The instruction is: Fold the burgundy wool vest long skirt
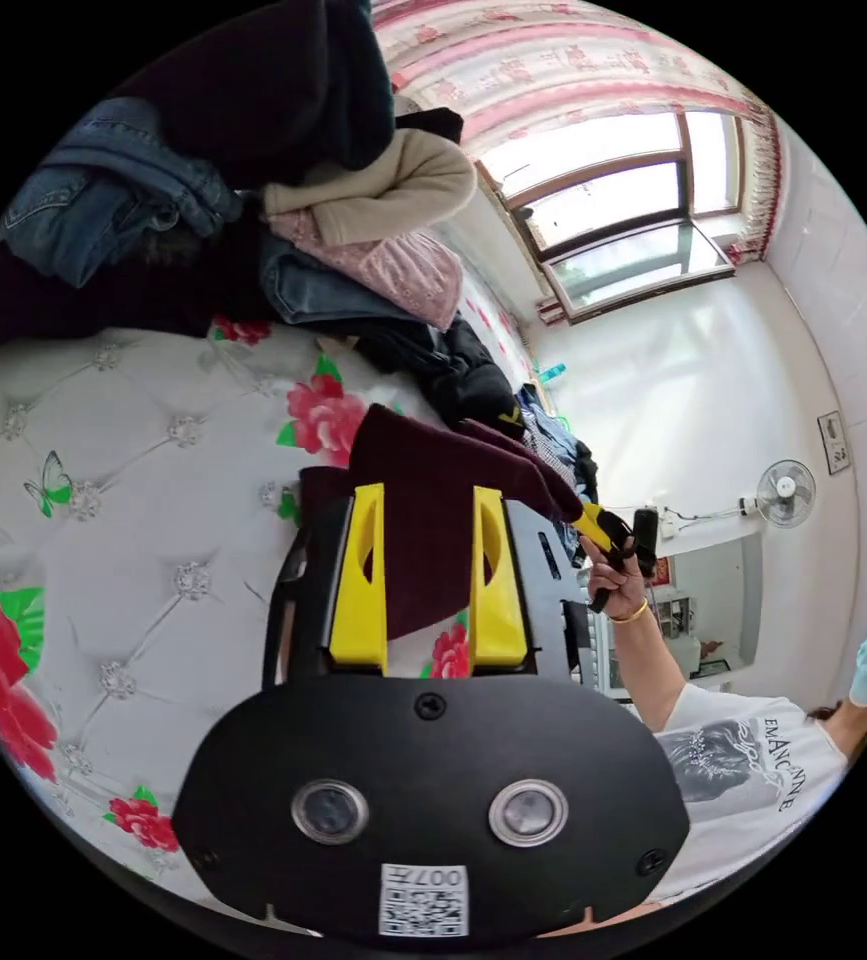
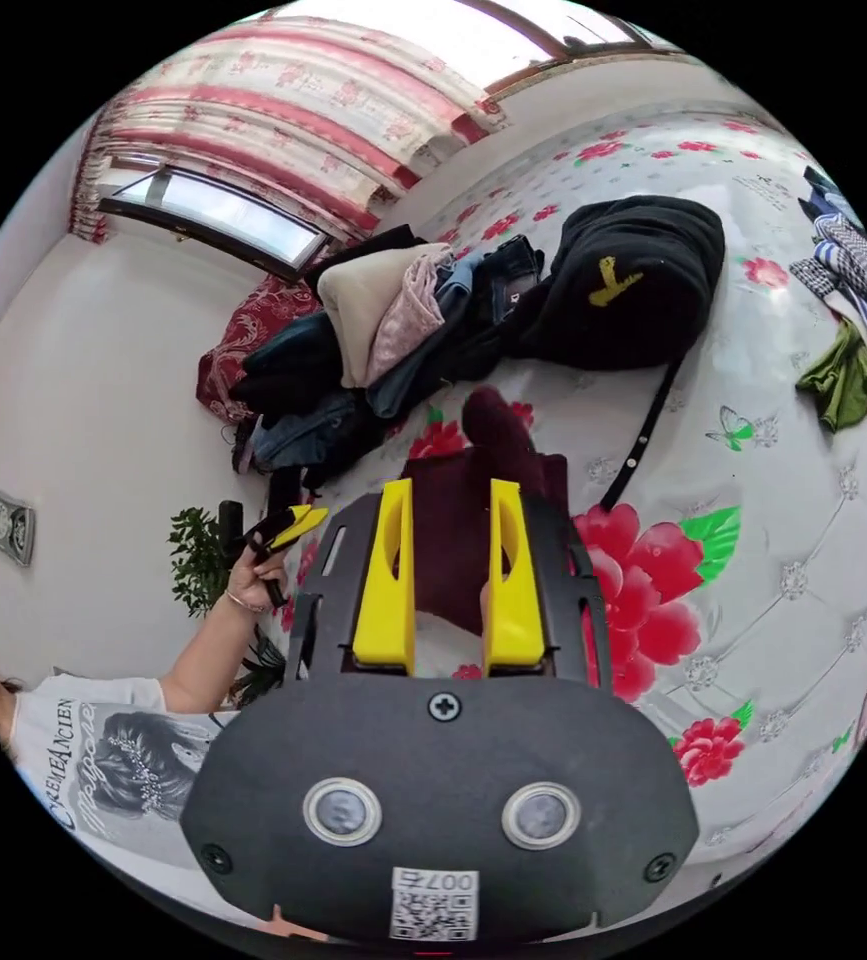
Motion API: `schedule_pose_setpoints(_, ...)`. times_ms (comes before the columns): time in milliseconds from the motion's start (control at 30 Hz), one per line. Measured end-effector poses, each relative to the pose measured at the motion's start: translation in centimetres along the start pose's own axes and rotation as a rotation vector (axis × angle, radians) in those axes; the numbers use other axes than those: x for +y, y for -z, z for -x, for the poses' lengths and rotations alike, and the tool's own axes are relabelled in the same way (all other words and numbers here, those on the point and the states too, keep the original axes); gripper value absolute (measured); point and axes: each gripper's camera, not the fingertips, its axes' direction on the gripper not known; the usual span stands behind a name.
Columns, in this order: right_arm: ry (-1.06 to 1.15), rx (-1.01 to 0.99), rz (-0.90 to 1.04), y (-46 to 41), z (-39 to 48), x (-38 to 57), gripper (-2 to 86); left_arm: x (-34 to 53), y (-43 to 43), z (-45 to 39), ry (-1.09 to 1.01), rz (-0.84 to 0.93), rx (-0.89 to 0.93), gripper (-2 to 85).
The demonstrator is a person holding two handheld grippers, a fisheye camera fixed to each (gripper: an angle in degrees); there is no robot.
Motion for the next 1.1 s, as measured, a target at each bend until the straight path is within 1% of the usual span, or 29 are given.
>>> schedule_pose_setpoints(33, -0.024, 0.041, 0.019, -0.5, -1.2, 0.4, 8.5, 0.8, -1.1, 2.1, 0.022, 0.028, -0.008, 12.1)
schedule_pose_setpoints(100, -0.098, 0.058, 0.055, -1.1, -3.8, 1.3, 9.3, 2.1, -3.1, 5.8, 0.077, 0.091, -0.005, 12.7)
schedule_pose_setpoints(200, -0.228, -0.014, 0.115, -2.0, -7.7, 2.2, 10.1, 3.4, -6.2, 10.7, 0.153, 0.141, 0.046, 14.0)
schedule_pose_setpoints(367, -0.253, -0.123, 0.206, -3.6, -9.4, 0.9, 10.5, 1.3, -11.8, 13.2, 0.112, 0.223, 0.107, 15.0)
schedule_pose_setpoints(400, -0.261, -0.153, 0.239, -4.2, -9.7, 0.4, 10.1, 0.5, -13.5, 13.6, 0.104, 0.258, 0.107, 14.0)
schedule_pose_setpoints(467, -0.258, -0.184, 0.271, -4.9, -9.9, -0.2, 9.4, -0.4, -15.0, 14.4, 0.100, 0.273, 0.098, 11.4)
schedule_pose_setpoints(500, -0.267, -0.203, 0.280, -5.0, -10.2, -0.5, 8.7, -0.9, -15.9, 14.9, 0.104, 0.293, 0.112, 9.3)
schedule_pose_setpoints(567, -0.297, -0.253, 0.296, -4.8, -10.7, -0.8, 7.4, -1.4, -16.9, 15.4, 0.109, 0.320, 0.155, 7.7)
schedule_pose_setpoints(667, -0.301, -0.359, 0.271, -3.3, -10.5, -1.3, 5.1, -2.7, -16.5, 14.2, 0.056, 0.306, 0.161, 6.8)
schedule_pose_setpoints(733, -0.309, -0.474, 0.213, -1.2, -9.5, -2.2, 3.5, -4.6, -15.7, 11.8, 0.013, 0.266, 0.257, 6.6)
schedule_pose_setpoints(767, -0.308, -0.495, 0.198, -0.6, -9.2, -2.6, 3.2, -5.3, -15.5, 11.0, -0.001, 0.262, 0.278, 6.6)
schedule_pose_setpoints(867, -0.241, -0.570, 0.060, 4.1, -7.0, -5.8, 1.6, -9.8, -14.8, 5.4, -0.147, 0.249, 0.303, 6.5)
schedule_pose_setpoints(900, -0.195, -0.681, -0.053, 6.8, -6.1, -7.4, 1.3, -11.9, -14.3, 2.9, -0.216, 0.231, 0.317, 6.5)
schedule_pose_setpoints(933, -0.133, -0.694, -0.101, 9.0, -4.7, -9.3, 1.2, -14.2, -14.1, 0.2, -0.280, 0.213, 0.340, 6.5)
schedule_pose_setpoints(967, -0.104, -0.675, -0.128, 10.2, -4.0, -10.3, 1.2, -15.4, -14.1, -1.1, -0.311, 0.204, 0.343, 6.5)
schedule_pose_setpoints(1000, -0.048, -0.588, -0.166, 12.3, -2.5, -12.3, 1.3, -17.9, -14.3, -3.6, -0.363, 0.189, 0.308, 6.5)
schedule_pose_setpoints(1033, 0.025, -0.458, -0.165, 13.8, -1.1, -14.1, 1.5, -20.0, -14.9, -5.6, -0.416, 0.181, 0.230, 6.5)
schedule_pose_setpoints(1100, 0.045, -0.358, -0.127, 14.1, -0.3, -15.9, 2.0, -22.2, -16.9, -6.0, -0.436, 0.200, 0.157, 6.5)
